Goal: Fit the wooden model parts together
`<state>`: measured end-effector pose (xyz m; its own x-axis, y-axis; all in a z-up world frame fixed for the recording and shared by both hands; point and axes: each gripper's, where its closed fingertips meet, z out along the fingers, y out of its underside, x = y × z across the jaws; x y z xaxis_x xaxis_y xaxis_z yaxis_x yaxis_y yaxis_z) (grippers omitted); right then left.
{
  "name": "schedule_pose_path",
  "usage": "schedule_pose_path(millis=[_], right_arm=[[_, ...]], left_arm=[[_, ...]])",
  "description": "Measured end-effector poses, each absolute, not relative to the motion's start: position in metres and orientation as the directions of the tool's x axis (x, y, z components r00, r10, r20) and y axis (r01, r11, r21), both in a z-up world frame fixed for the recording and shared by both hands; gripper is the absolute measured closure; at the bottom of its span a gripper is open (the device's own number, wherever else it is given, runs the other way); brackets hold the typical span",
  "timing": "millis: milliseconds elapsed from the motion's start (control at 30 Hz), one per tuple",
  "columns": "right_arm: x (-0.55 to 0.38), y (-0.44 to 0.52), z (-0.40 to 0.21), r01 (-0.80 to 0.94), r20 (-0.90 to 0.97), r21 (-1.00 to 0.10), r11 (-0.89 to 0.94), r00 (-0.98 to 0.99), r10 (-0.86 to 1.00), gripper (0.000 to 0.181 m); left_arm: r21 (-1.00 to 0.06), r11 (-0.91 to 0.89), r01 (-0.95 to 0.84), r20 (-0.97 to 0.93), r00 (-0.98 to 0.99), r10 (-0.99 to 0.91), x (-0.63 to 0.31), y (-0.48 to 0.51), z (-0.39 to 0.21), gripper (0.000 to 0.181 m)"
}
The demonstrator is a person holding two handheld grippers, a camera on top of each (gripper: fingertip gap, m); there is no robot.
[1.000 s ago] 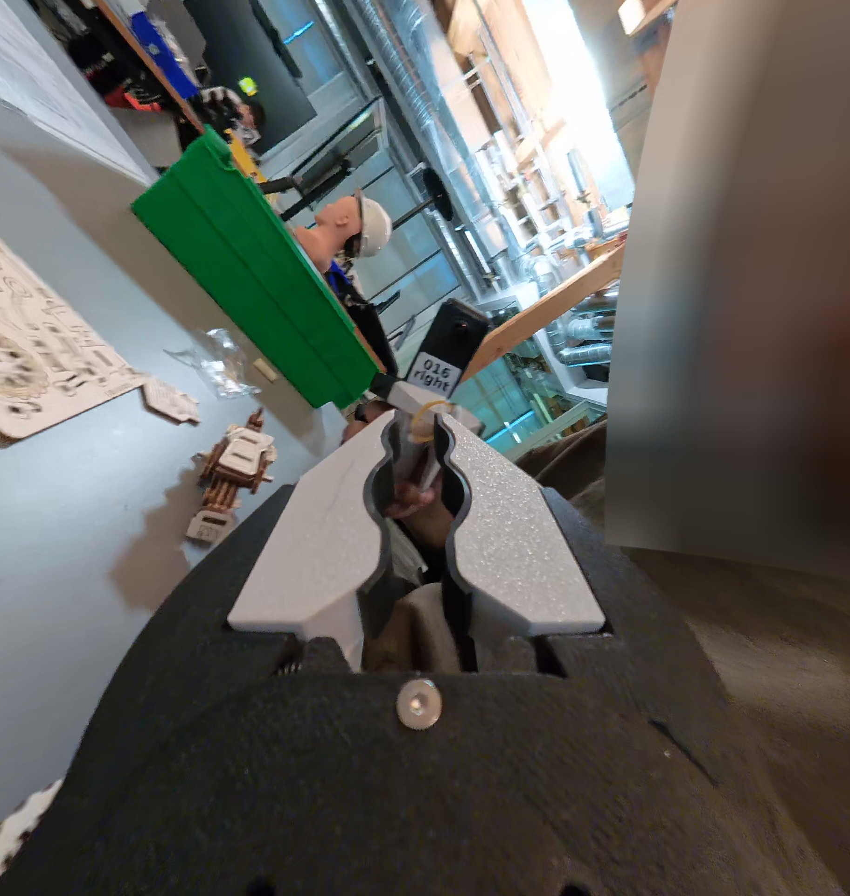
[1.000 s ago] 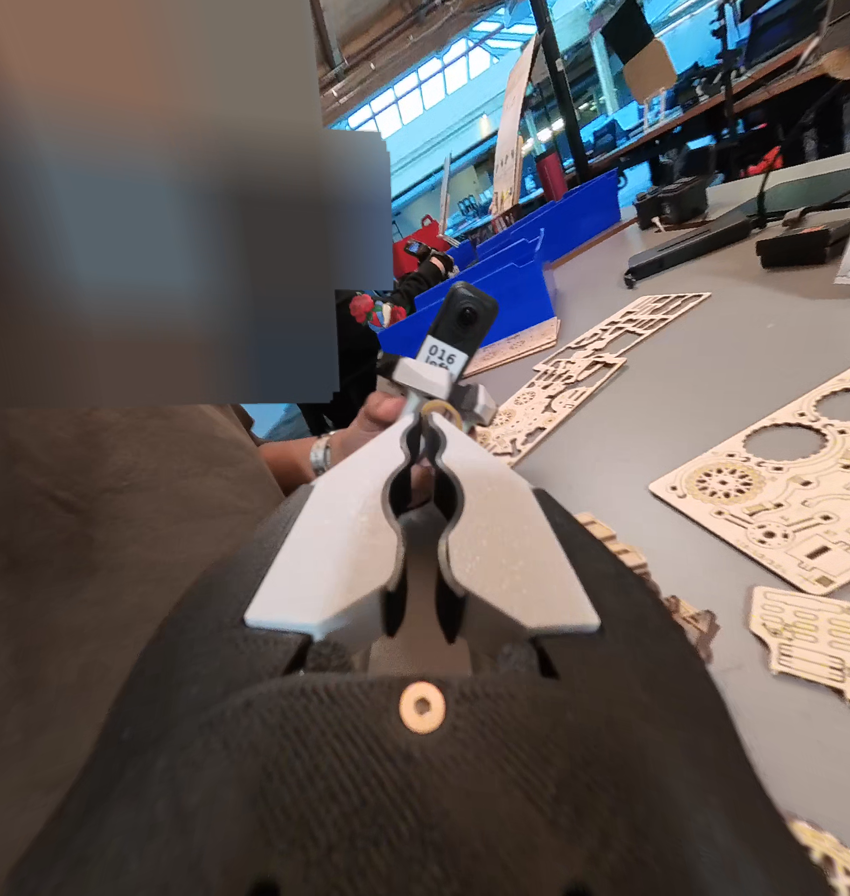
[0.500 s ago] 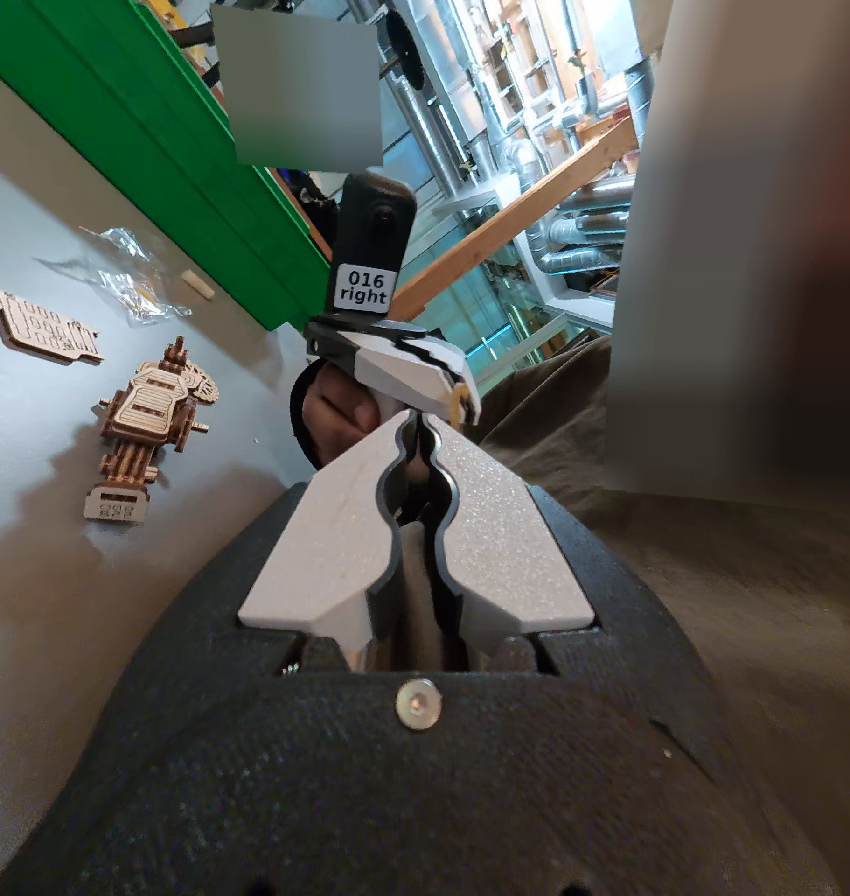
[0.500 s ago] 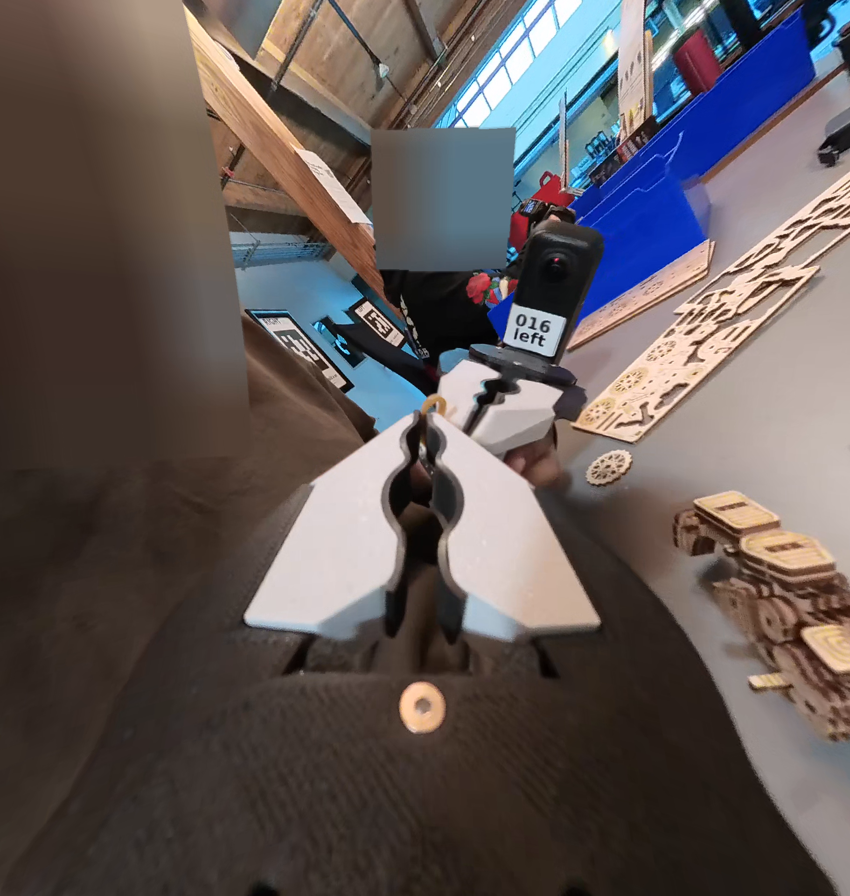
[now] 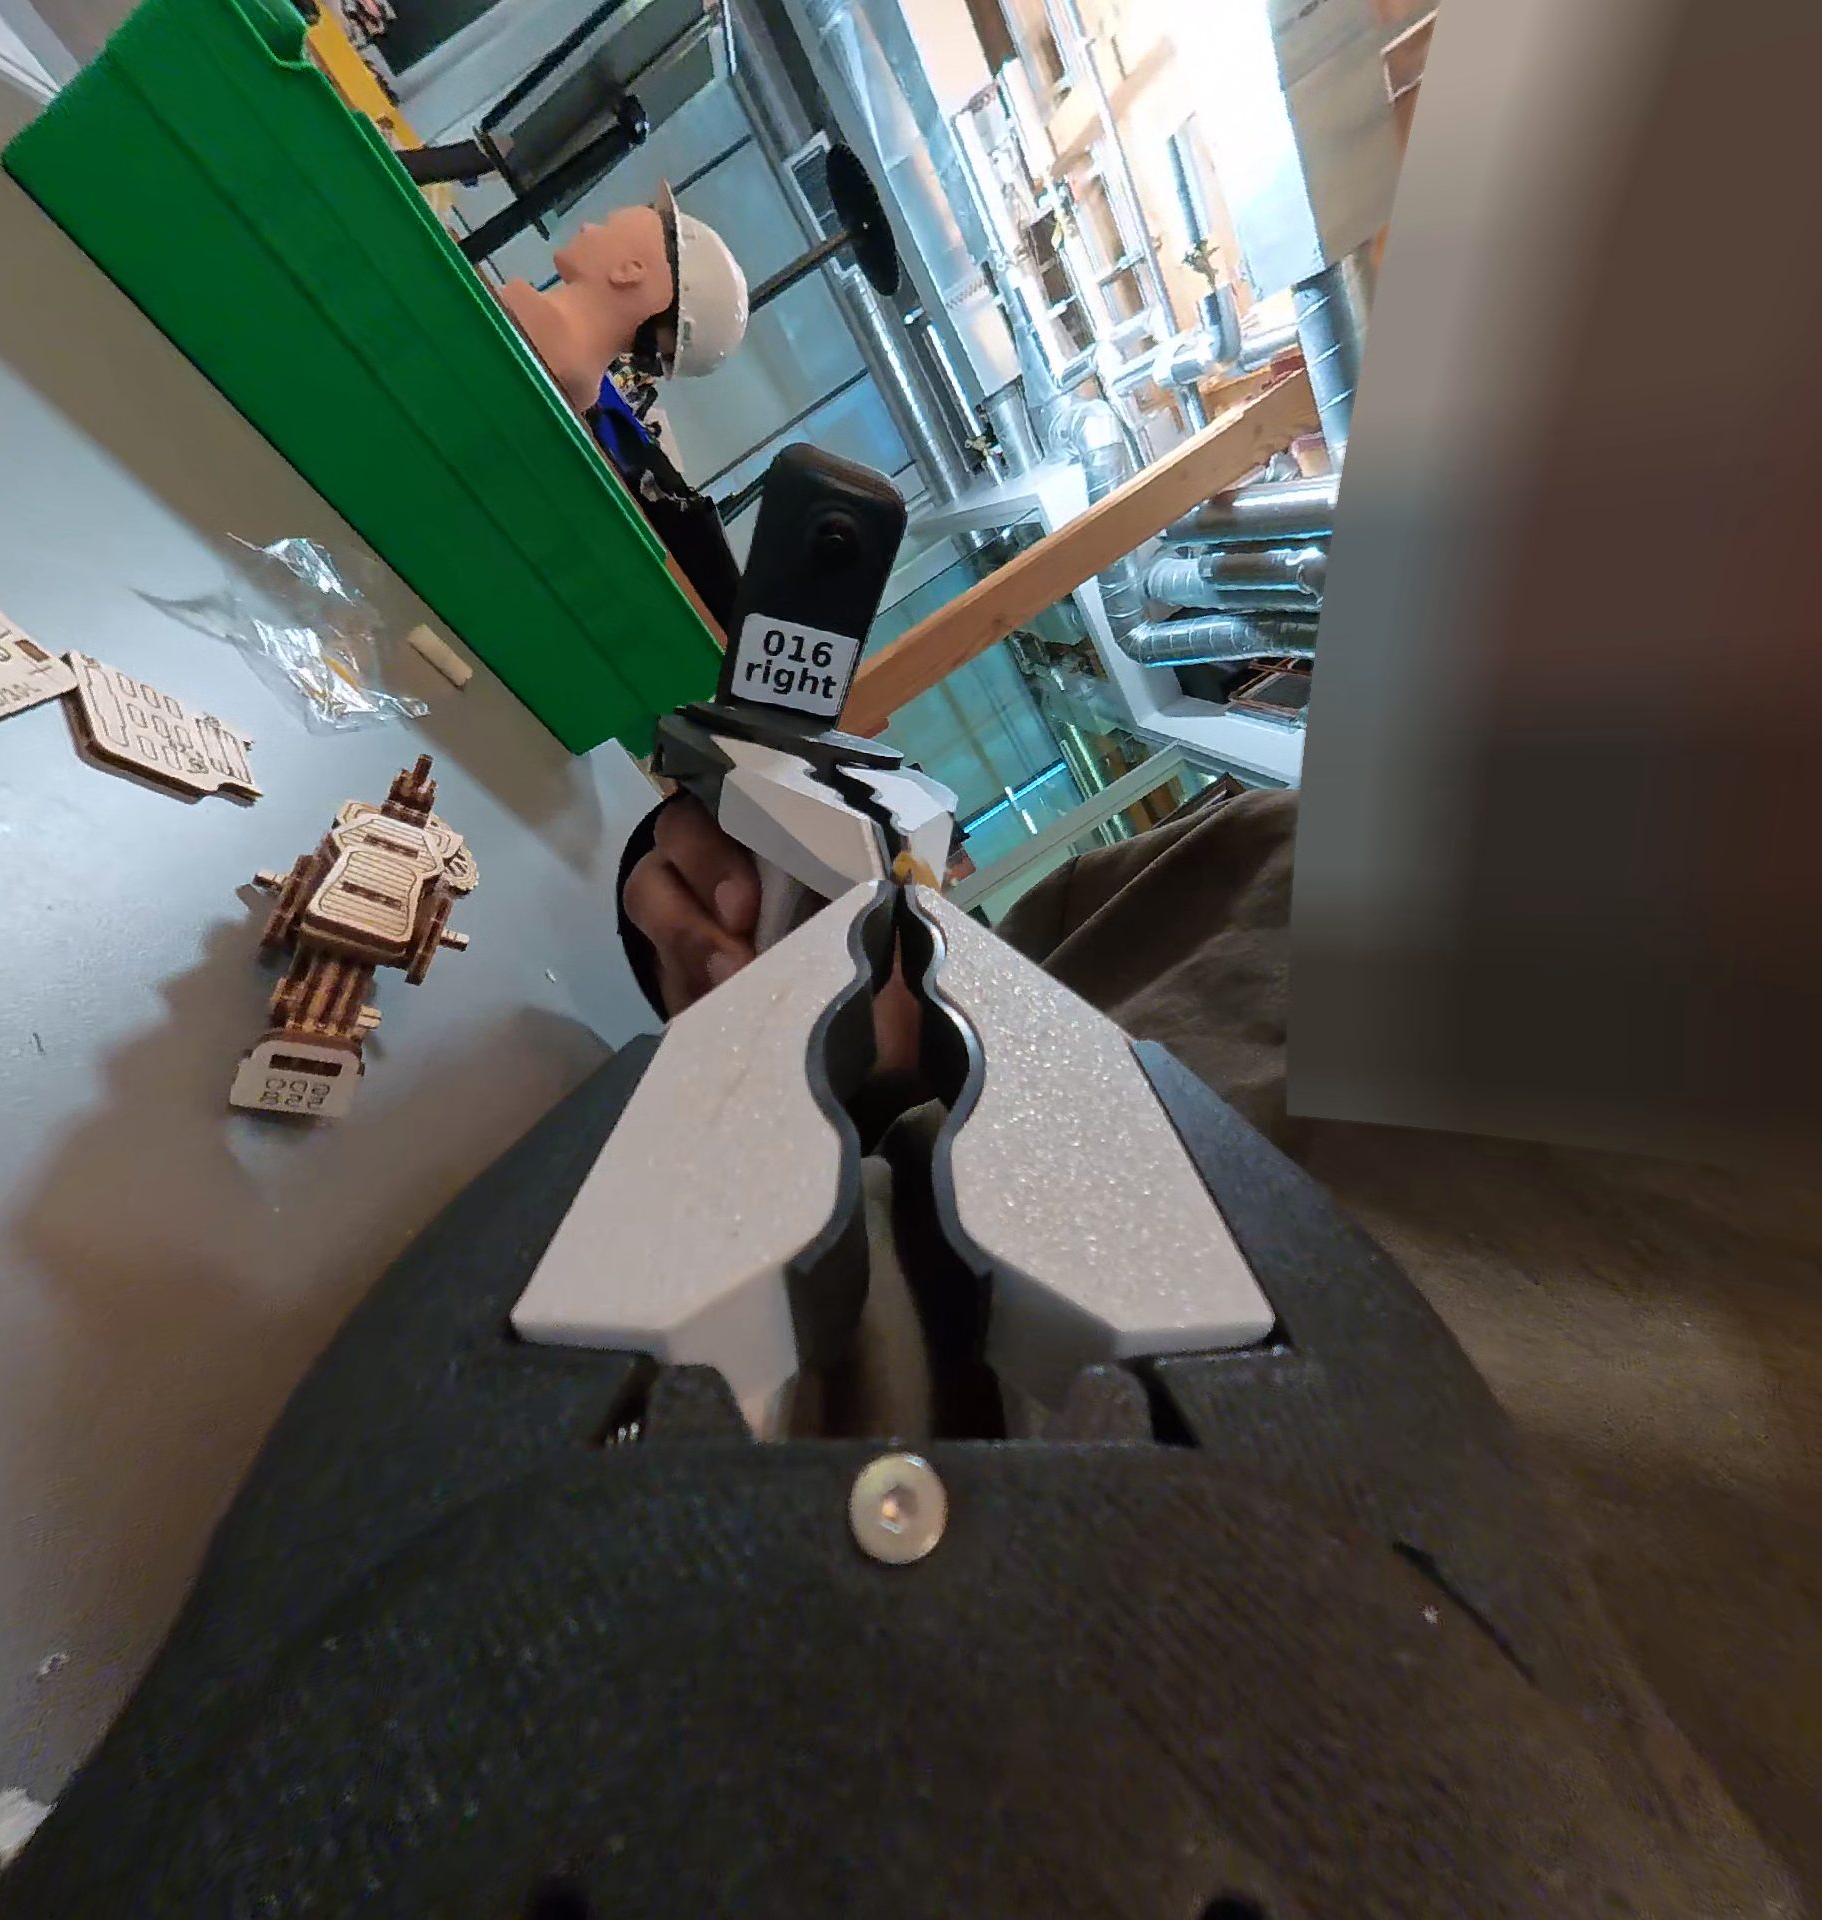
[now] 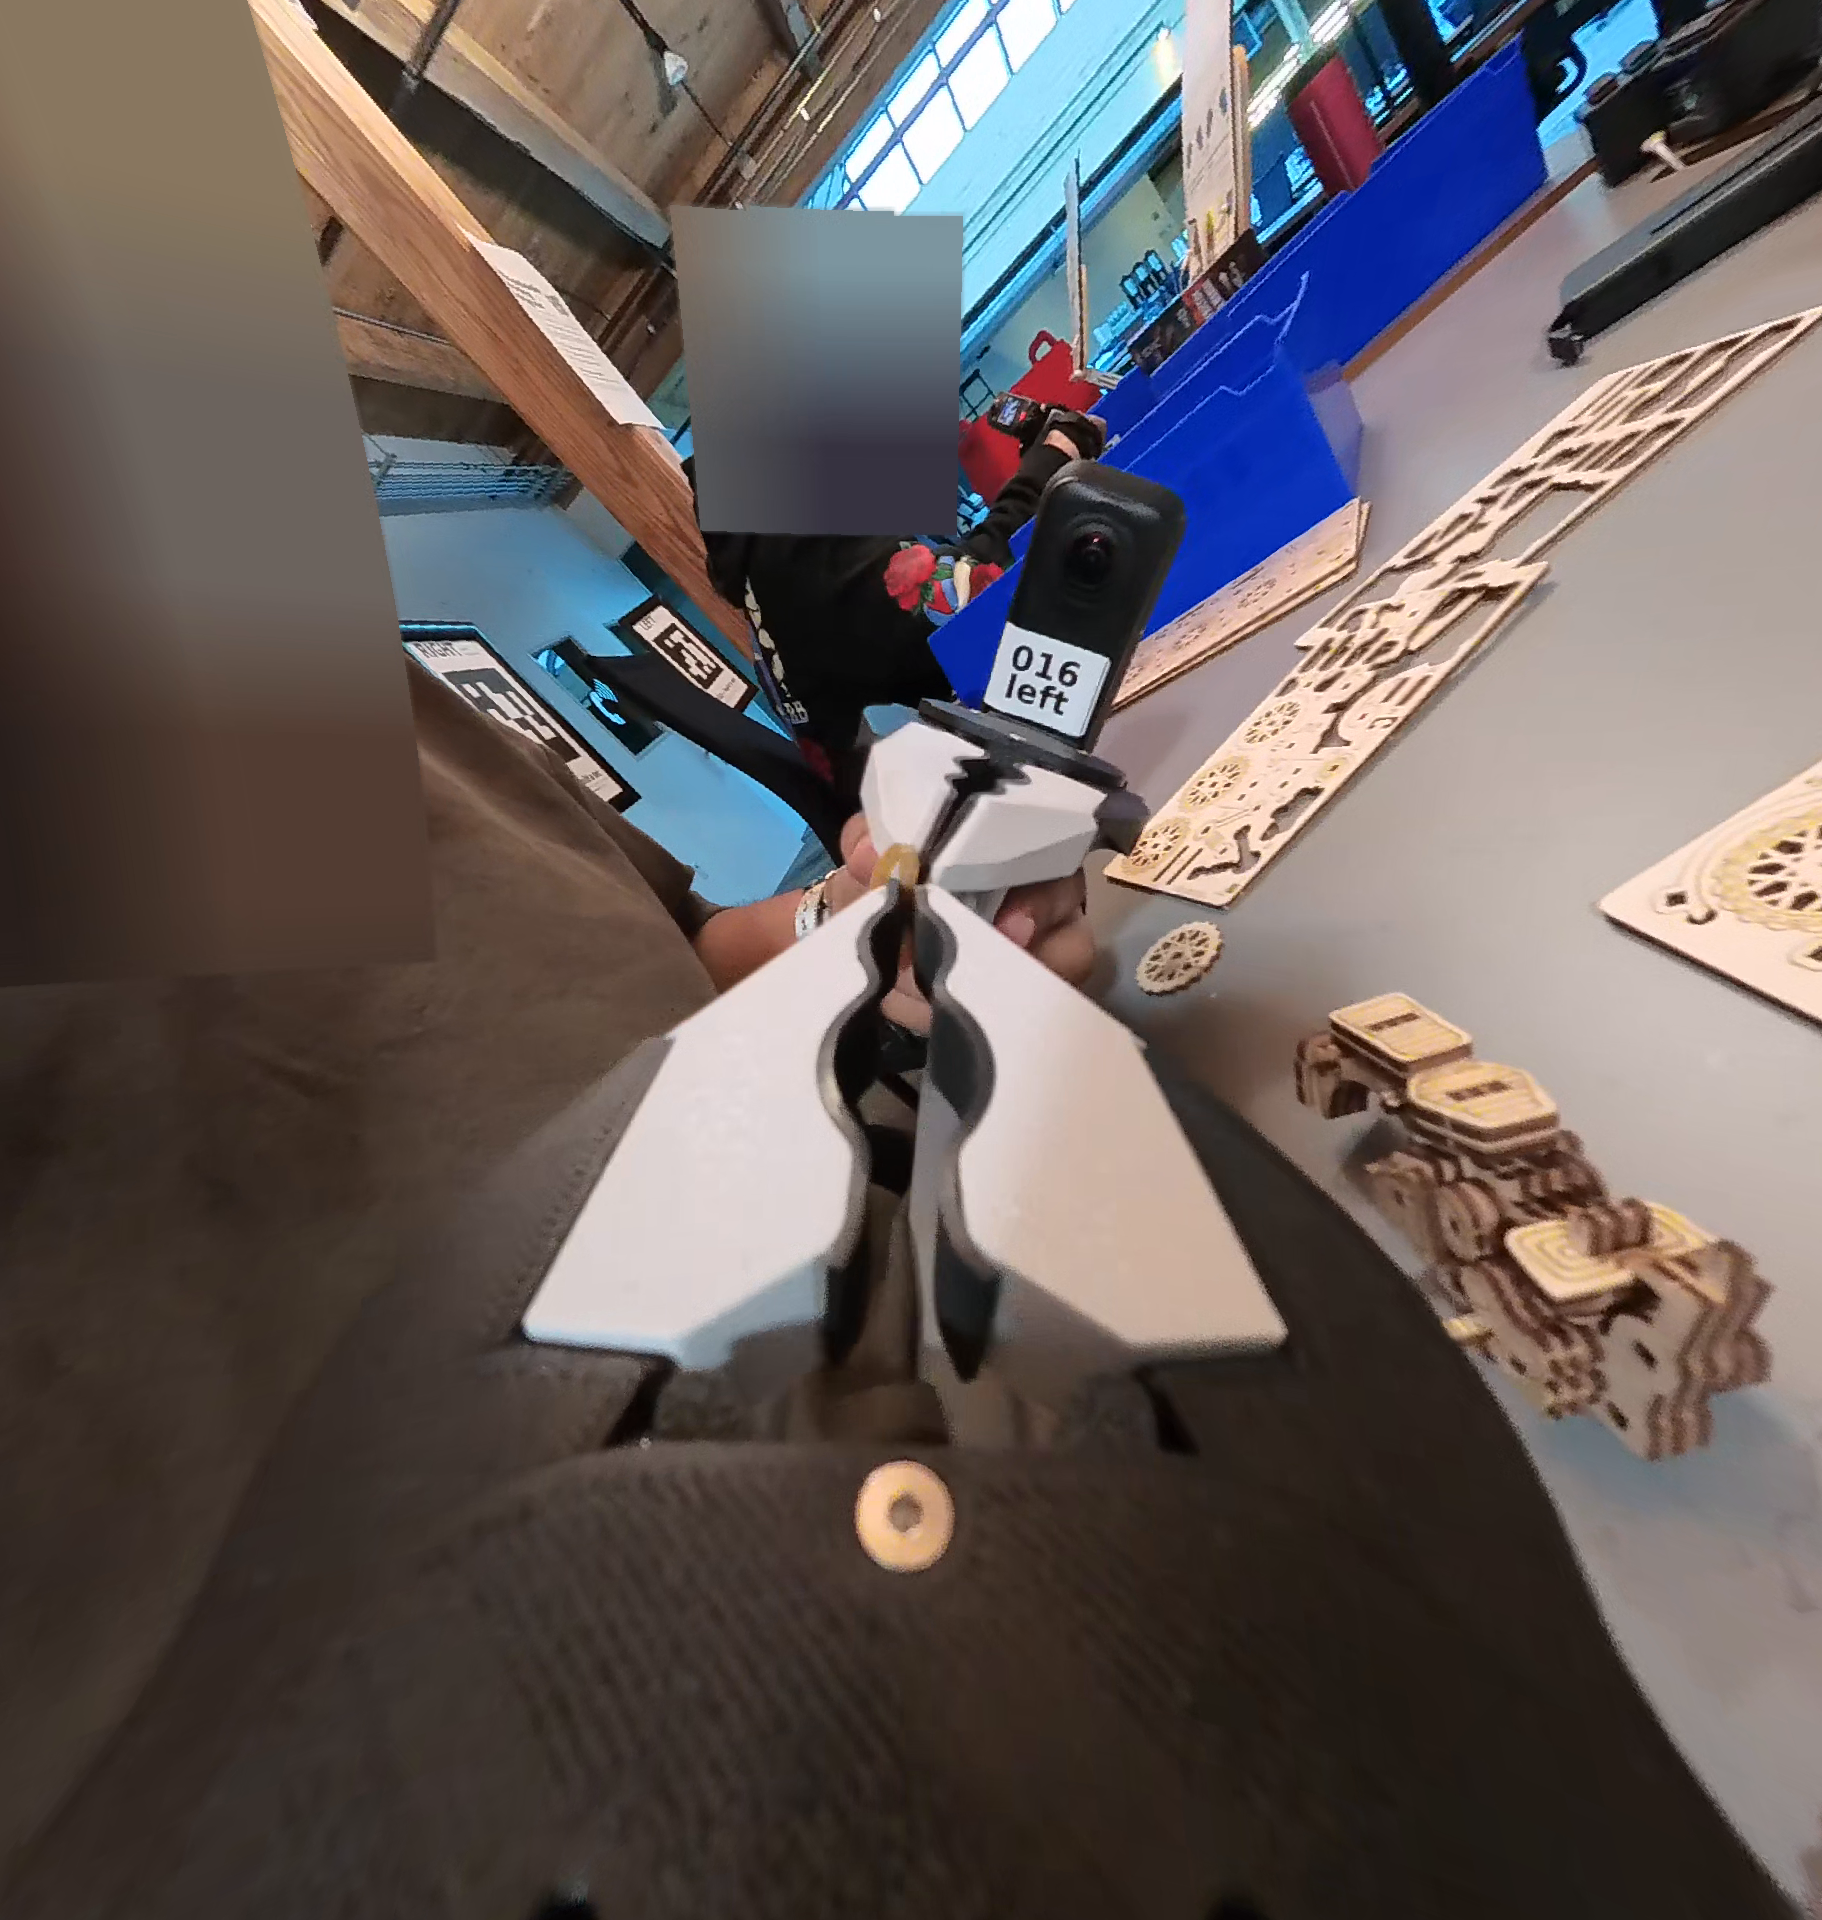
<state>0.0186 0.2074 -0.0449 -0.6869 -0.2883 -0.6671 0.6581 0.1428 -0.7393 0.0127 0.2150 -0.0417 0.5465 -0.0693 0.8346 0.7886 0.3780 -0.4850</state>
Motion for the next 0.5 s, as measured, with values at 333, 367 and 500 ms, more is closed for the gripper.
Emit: schedule_pose_path(millis=[333,367,500], right_arm=[[0.010,0.209,-0.054,0.584,-0.602,-0.799,0.145,-0.772,-0.204,0.181],[0.009,0.209,-0.055,0.578,-0.596,-0.803,0.147,-0.778,-0.197,0.181],[0.006,0.208,-0.059,0.563,-0.582,-0.813,0.151,-0.796,-0.164,0.181]], left_arm=[[-0.495,0.364,0.789,0.843,0.537,-0.017,0.010,0.216,-0.050,0.181],[-0.501,0.361,0.787,0.841,0.541,-0.013,0.010,0.216,-0.050,0.181],[-0.506,0.351,0.788,0.837,0.547,-0.022,0.012,0.217,-0.049,0.181]])
